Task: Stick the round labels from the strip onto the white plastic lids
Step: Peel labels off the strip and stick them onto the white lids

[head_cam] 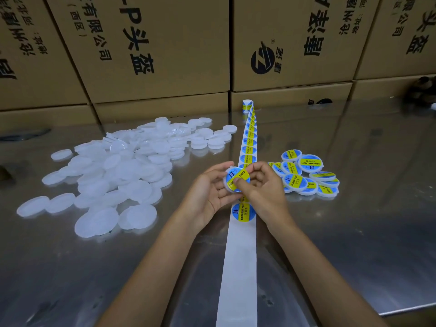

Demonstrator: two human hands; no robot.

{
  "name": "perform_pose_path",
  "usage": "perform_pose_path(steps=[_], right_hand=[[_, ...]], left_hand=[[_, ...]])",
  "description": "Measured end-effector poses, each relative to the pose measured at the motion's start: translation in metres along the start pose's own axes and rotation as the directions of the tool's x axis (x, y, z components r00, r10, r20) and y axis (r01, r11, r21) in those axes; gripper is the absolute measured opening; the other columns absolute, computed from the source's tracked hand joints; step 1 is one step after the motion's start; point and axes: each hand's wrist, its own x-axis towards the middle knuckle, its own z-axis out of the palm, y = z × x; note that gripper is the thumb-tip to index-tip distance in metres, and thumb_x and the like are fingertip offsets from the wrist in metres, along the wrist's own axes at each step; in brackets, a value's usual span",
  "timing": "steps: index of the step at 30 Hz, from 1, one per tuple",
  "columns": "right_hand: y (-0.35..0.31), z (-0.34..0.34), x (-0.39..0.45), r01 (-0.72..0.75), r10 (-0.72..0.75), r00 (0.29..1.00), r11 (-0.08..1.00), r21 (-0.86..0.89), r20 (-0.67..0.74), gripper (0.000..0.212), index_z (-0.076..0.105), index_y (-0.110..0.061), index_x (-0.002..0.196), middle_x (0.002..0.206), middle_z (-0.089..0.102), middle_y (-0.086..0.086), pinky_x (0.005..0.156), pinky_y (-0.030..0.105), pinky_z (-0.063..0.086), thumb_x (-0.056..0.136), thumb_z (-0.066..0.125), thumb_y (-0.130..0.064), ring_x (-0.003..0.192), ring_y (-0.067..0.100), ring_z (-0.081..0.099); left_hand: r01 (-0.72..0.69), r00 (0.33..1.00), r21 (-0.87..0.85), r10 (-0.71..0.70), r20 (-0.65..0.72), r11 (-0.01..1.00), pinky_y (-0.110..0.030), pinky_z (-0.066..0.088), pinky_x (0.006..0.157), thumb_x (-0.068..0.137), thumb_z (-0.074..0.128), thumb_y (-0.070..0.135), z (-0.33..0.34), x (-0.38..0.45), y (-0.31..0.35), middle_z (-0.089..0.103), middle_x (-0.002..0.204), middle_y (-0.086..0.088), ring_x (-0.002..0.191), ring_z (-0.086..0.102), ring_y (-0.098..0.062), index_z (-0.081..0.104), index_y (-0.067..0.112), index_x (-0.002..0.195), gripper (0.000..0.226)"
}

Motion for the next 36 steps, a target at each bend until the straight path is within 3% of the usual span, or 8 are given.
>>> perform_pose_path(steps=[6, 9, 14, 20, 25, 28, 33, 36], right_hand=[[0.006, 0.001, 0.000, 0.075, -0.077, 0.997, 0.993, -0.086, -0.020, 0.028, 0.054, -0.017, 0.085, 0.090, 0.067, 0.016, 0.071, 0.038, 0.056, 0.079, 0.073, 0.003, 0.081, 0.031, 0.064], [0.009, 0.001, 0.001, 0.109, -0.113, 0.993, 0.986, -0.129, -0.025, 0.030, 0.053, -0.021, 0.083, 0.083, 0.065, 0.007, 0.067, 0.034, 0.055, 0.078, 0.074, -0.001, 0.072, 0.018, 0.061], [0.015, -0.002, 0.003, 0.177, -0.199, 0.979, 0.937, -0.303, -0.045, 0.036, 0.051, -0.032, 0.084, 0.077, 0.057, -0.011, 0.059, 0.012, 0.043, 0.074, 0.083, -0.019, 0.061, 0.001, 0.050], [0.016, -0.007, 0.002, 0.118, -0.142, 0.989, 0.931, -0.345, -0.046, 0.058, 0.052, -0.031, 0.105, 0.093, 0.057, -0.005, 0.066, 0.025, 0.047, 0.063, 0.087, -0.051, 0.071, 0.009, 0.049], [0.015, -0.007, -0.001, 0.135, -0.153, 0.987, 0.947, -0.291, -0.041, 0.027, 0.071, -0.024, 0.085, 0.073, 0.069, -0.007, 0.066, 0.028, 0.053, 0.078, 0.078, -0.049, 0.068, 0.009, 0.063], [0.014, -0.011, 0.000, 0.152, -0.183, 0.980, 0.943, -0.297, -0.078, 0.028, 0.074, -0.019, 0.076, 0.066, 0.069, -0.005, 0.060, 0.027, 0.053, 0.088, 0.070, -0.044, 0.063, 0.008, 0.065], [0.015, -0.014, 0.000, 0.154, -0.182, 0.979, 0.957, -0.246, -0.096, 0.044, 0.065, -0.010, 0.064, 0.051, 0.055, 0.004, 0.053, 0.031, 0.041, 0.099, 0.057, -0.036, 0.050, 0.011, 0.046], [0.014, -0.013, -0.002, 0.155, -0.164, 0.985, 0.973, -0.172, -0.044, 0.041, 0.067, -0.015, 0.069, 0.053, 0.056, -0.009, 0.055, 0.023, 0.042, 0.101, 0.052, -0.037, 0.055, 0.003, 0.051]], left_hand=[[-0.007, 1.000, 0.025, 0.007, 0.013, 1.000, -0.035, 0.062, 0.074, 0.099, 0.045, 0.006, 0.002, -0.002, 0.001, 0.075, 0.109, -0.015, 0.095, 0.075, -0.026, 0.063, 0.011, 0.125, 0.032], [-0.011, 1.000, 0.036, 0.011, 0.008, 0.999, -0.033, 0.062, 0.070, 0.100, 0.045, 0.006, 0.004, -0.002, 0.001, 0.076, 0.106, -0.014, 0.091, 0.075, -0.025, 0.064, 0.011, 0.123, 0.031], [-0.008, 1.000, 0.018, 0.009, -0.018, 1.000, -0.036, 0.063, 0.075, 0.099, 0.044, 0.005, 0.003, -0.001, 0.001, 0.075, 0.108, -0.017, 0.094, 0.074, -0.028, 0.063, 0.010, 0.122, 0.030], [0.019, 1.000, -0.161, -0.017, 0.014, 0.987, -0.038, 0.062, 0.075, 0.099, 0.045, 0.006, 0.002, -0.003, 0.003, 0.072, 0.112, -0.022, 0.098, 0.074, -0.033, 0.063, 0.005, 0.123, 0.030], [0.044, 0.998, -0.109, -0.039, 0.048, 0.993, -0.042, 0.062, 0.083, 0.098, 0.043, 0.005, 0.007, -0.006, -0.001, 0.071, 0.114, -0.024, 0.103, 0.071, -0.038, 0.063, 0.005, 0.123, 0.032], [0.038, 0.998, -0.041, -0.036, 0.047, 0.998, -0.043, 0.061, 0.085, 0.099, 0.042, 0.005, 0.009, -0.007, -0.001, 0.072, 0.113, -0.023, 0.103, 0.072, -0.036, 0.064, 0.006, 0.120, 0.030], [-0.002, 1.000, 0.084, 0.000, 0.030, 0.996, -0.039, 0.062, 0.076, 0.095, 0.058, 0.004, 0.010, -0.008, -0.003, 0.073, 0.110, -0.021, 0.098, 0.074, -0.034, 0.065, 0.008, 0.118, 0.024], [-0.051, 0.999, 0.063, 0.052, -0.016, 0.997, -0.039, 0.062, 0.073, 0.096, 0.062, 0.009, 0.008, -0.006, -0.004, 0.074, 0.108, -0.019, 0.096, 0.074, -0.033, 0.064, 0.008, 0.113, 0.017]])
